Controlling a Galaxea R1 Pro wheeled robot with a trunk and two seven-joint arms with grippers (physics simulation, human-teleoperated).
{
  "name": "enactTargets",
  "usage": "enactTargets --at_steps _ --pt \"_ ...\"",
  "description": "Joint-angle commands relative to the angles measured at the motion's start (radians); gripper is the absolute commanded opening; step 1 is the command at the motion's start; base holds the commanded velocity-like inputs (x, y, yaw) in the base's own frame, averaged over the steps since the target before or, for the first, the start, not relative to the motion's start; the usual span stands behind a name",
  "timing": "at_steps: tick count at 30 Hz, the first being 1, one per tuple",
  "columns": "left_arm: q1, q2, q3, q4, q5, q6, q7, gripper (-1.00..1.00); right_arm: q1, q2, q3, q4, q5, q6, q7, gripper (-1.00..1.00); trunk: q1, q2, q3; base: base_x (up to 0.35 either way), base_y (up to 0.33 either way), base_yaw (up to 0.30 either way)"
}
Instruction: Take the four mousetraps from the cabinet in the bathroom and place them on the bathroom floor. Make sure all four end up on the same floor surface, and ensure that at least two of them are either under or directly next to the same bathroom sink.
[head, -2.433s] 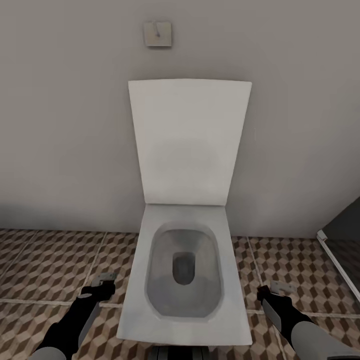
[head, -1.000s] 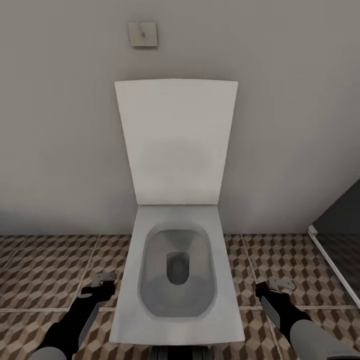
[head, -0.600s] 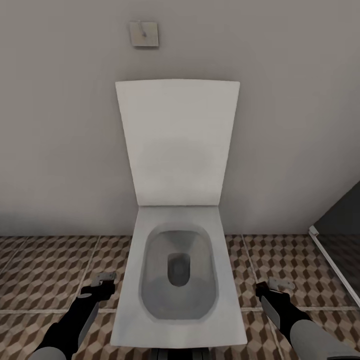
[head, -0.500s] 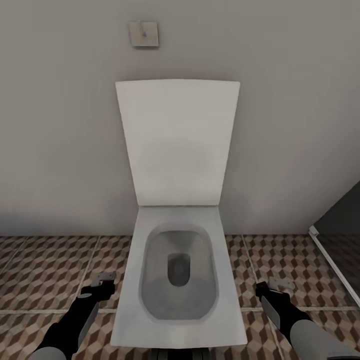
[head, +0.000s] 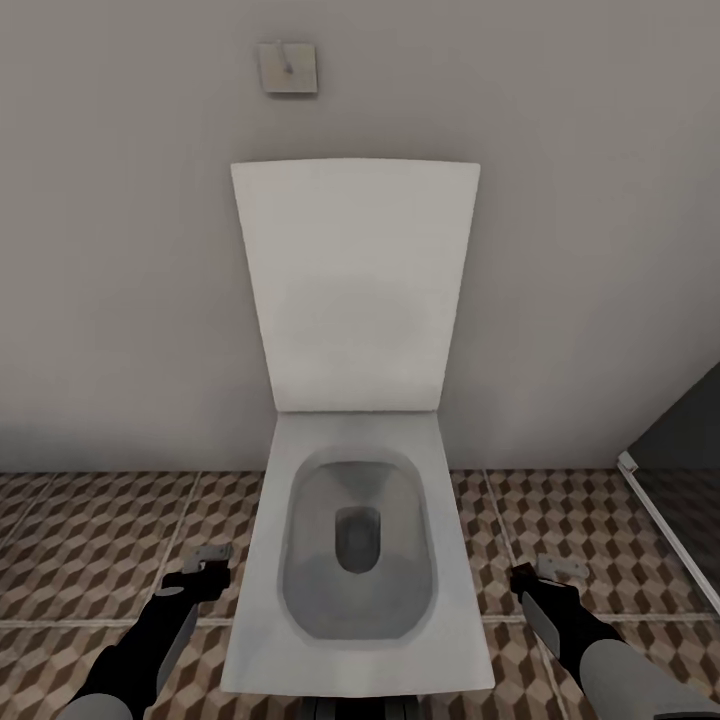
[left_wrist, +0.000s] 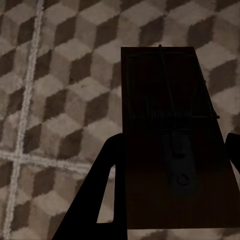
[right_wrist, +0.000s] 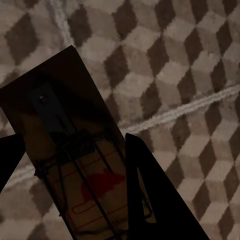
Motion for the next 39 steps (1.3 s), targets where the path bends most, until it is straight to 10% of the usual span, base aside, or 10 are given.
enactTargets --at_steps 1,39 --pt "0.000 0.000 0.000 -0.002 -0.004 0.006 0.003 -1.00 0.000 -0.001 0.008 -0.002 -0.008 0.007 -0.006 -1.00 0.000 0.000 -0.001 0.000 0.000 0.000" --pt "0.000 -0.035 -0.001 -0.003 0.004 0.013 0.002 -1.00 0.000 0.001 0.015 -0.002 0.001 0.009 -0.010 -1.00 0.001 -0.001 -0.012 0.000 0.000 0.000"
